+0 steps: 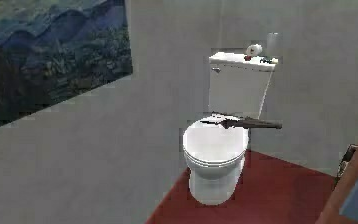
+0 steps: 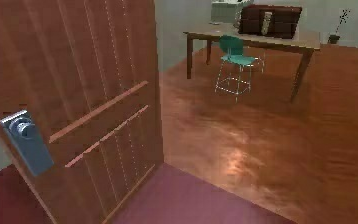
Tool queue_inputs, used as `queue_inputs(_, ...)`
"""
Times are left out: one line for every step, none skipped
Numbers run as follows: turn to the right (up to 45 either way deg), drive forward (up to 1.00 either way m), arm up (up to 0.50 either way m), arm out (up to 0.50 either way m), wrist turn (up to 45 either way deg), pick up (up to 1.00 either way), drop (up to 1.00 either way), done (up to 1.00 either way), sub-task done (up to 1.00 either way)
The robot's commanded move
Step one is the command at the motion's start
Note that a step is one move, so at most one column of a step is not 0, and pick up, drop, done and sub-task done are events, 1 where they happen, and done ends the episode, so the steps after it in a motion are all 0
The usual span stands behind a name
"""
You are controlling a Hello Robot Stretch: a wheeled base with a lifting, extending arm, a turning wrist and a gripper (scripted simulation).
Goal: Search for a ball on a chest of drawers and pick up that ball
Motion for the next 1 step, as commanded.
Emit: queue_inputs(45.0,0.00,0.00,0.00,0.0,0.00,0.00,0.00,0.00)
